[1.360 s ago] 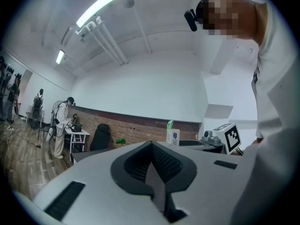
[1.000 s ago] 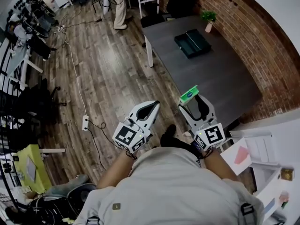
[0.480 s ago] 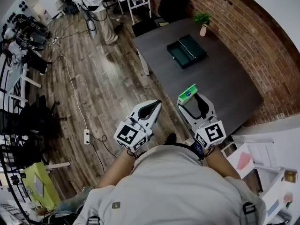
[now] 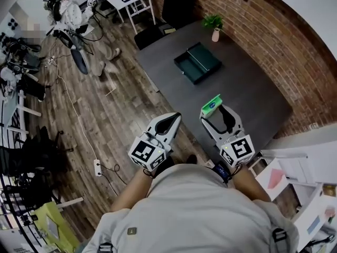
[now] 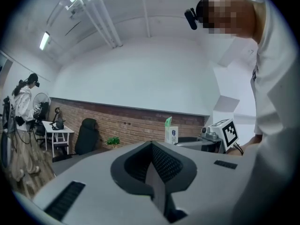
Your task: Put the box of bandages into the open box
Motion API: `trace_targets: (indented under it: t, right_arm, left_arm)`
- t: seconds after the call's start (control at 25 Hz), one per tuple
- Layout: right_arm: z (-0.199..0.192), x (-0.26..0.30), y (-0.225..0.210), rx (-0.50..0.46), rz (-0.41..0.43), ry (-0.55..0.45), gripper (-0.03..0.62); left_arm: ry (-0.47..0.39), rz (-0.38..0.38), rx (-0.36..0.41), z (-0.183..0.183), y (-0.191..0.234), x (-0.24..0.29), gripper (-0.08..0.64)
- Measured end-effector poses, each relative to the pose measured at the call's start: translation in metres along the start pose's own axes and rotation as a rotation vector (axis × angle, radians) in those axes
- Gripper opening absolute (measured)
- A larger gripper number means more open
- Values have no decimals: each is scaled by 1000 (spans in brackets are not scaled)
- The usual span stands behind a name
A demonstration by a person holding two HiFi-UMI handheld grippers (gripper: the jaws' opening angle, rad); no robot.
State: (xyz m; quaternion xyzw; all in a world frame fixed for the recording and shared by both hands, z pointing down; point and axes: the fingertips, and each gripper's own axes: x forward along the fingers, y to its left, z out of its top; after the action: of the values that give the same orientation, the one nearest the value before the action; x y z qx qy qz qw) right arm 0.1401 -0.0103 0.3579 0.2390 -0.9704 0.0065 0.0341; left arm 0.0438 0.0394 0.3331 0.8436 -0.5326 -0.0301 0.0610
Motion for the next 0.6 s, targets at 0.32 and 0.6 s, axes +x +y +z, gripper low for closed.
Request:
trace_targets:
  t: [0.32,0.6]
  right_arm:
    - [1,34,-22,12,-116,29,298]
    - [11,92,-35,-13,-215,40,298]
  left_arm:
    - [-7,-116,-9,8,41,39,15]
    - [2,-194,12,20,108,55,17]
